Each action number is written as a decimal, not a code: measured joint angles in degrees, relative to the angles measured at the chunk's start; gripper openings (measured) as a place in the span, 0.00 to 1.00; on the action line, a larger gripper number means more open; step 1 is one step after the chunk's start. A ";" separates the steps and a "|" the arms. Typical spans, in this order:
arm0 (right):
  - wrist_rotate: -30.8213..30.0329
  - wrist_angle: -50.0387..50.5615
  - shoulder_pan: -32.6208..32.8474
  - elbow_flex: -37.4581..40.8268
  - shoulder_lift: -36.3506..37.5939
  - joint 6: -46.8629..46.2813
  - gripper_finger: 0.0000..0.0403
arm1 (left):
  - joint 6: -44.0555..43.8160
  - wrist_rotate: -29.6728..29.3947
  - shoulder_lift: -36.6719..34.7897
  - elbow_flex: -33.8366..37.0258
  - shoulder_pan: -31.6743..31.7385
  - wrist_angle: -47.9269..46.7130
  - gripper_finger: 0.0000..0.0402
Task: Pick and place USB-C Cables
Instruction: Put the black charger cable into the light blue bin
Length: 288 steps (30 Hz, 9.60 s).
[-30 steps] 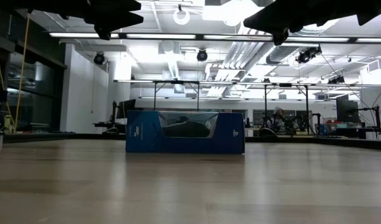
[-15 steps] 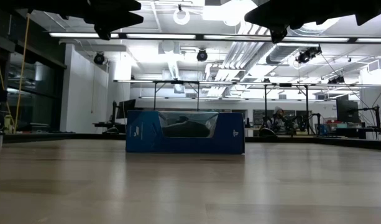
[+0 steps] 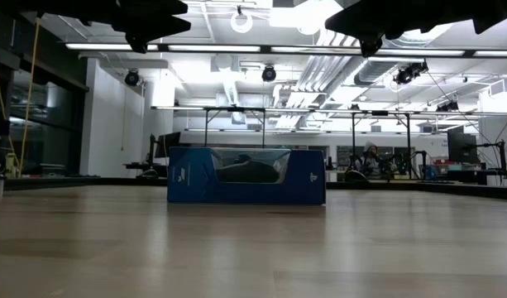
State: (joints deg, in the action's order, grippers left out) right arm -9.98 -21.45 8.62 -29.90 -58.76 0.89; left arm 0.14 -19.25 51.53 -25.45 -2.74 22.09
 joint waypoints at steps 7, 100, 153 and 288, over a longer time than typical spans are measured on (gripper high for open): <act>-1.49 0.05 0.00 0.01 0.00 0.65 0.00 | 0.02 0.00 0.00 0.00 0.01 0.00 0.47; -1.51 1.75 0.00 0.01 0.00 -0.03 0.00 | -93.55 11.71 47.74 -27.26 -47.15 -69.33 0.05; -0.09 1.00 0.11 0.01 -0.20 -1.94 0.00 | -4.48 12.81 24.65 2.27 4.58 34.75 0.03; -12.33 27.29 -22.79 -44.77 -41.24 -9.93 0.08 | -0.98 11.04 2.99 10.91 3.82 22.76 0.54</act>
State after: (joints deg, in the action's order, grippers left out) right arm -22.31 5.84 -14.17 -74.67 -100.00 -9.04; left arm -0.84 -8.21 54.52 -14.55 1.08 44.85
